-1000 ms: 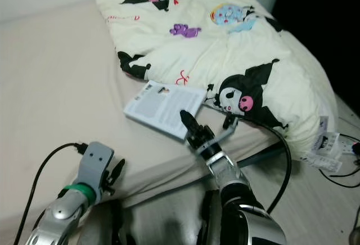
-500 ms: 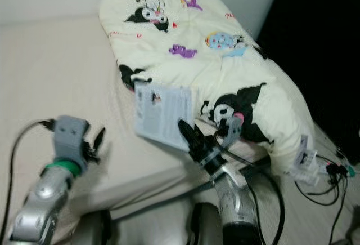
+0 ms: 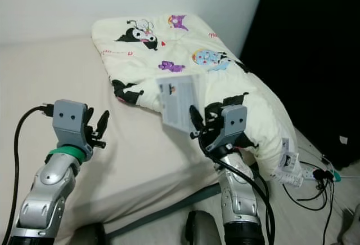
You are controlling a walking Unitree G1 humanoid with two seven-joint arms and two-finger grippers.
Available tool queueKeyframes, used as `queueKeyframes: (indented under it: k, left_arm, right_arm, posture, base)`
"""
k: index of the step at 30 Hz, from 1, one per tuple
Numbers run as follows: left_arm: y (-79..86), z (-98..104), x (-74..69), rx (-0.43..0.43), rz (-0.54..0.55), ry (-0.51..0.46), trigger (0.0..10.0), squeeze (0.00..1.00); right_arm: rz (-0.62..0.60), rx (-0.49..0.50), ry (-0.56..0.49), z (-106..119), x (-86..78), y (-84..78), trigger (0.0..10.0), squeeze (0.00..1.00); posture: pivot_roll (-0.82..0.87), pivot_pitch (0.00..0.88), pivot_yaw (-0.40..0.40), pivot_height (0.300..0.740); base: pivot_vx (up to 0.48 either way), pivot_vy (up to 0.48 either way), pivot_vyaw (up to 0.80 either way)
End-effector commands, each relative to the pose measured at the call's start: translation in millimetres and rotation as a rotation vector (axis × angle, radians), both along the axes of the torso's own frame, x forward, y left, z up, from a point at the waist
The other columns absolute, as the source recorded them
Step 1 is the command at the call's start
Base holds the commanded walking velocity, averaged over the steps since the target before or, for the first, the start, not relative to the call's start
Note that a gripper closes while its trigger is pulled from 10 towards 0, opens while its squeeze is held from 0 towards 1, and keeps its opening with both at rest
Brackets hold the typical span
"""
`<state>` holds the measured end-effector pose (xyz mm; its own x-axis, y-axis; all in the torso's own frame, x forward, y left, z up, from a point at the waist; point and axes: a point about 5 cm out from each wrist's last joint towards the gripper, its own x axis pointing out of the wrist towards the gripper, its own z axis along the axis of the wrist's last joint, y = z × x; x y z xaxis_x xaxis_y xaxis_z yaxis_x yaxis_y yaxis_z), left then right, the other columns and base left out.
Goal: Clean up the room
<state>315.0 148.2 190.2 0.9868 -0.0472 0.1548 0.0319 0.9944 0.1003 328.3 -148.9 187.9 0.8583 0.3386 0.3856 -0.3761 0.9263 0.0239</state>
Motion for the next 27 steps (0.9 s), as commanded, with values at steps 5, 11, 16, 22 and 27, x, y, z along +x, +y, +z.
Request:
queueKeyframes:
  k: [5, 11, 16, 22, 27]
  left_arm:
    - [-12.0, -5.7, 3.8, -0.018, -0.031, 0.021, 10.0, 0.0]
    - [-22.6, -6.2, 7.5, -0.013, -0.067, 0.026, 10.0, 0.0]
    - [-30.5, -2.5, 10.6, -0.011, -0.09, 0.017, 10.0, 0.0]
    - [-42.0, 2.1, 12.4, -0.015, -0.125, 0.006, 10.0, 0.0]
    - [-48.8, 3.0, 12.7, -0.015, -0.147, 0.002, 10.0, 0.0]
  right_arm:
    - [-0.017, -0.025, -0.033, 7.1, -0.1, 0.3, 10.0, 0.0]
    - [-0.007, -0.024, -0.035, 6.1, 0.5, 3.2, 10.0, 0.0]
    - [0.001, -0.019, -0.034, 5.9, 1.0, 5.5, 10.0, 0.0]
    - [0.006, -0.02, -0.032, 5.7, 1.2, 6.4, 10.0, 0.0]
    - [0.015, -0.018, -0.03, 5.4, 1.3, 7.6, 10.0, 0.0]
  posture:
    - [-0.07, 0.016, 0.015, 0.625]
    - [-0.08, 0.013, 0.019, 0.65]
    - [-0.08, 0.013, 0.021, 0.67]
    - [-0.08, 0.013, 0.02, 0.695]
    - [-0.08, 0.009, 0.023, 0.715]
  base:
    - [0.0, 0.0, 0.0]
    - [0.0, 0.0, 0.0]
    - [0.0, 0.0, 0.0]
    - [0.0, 0.0, 0.0]
    - [0.0, 0.0, 0.0]
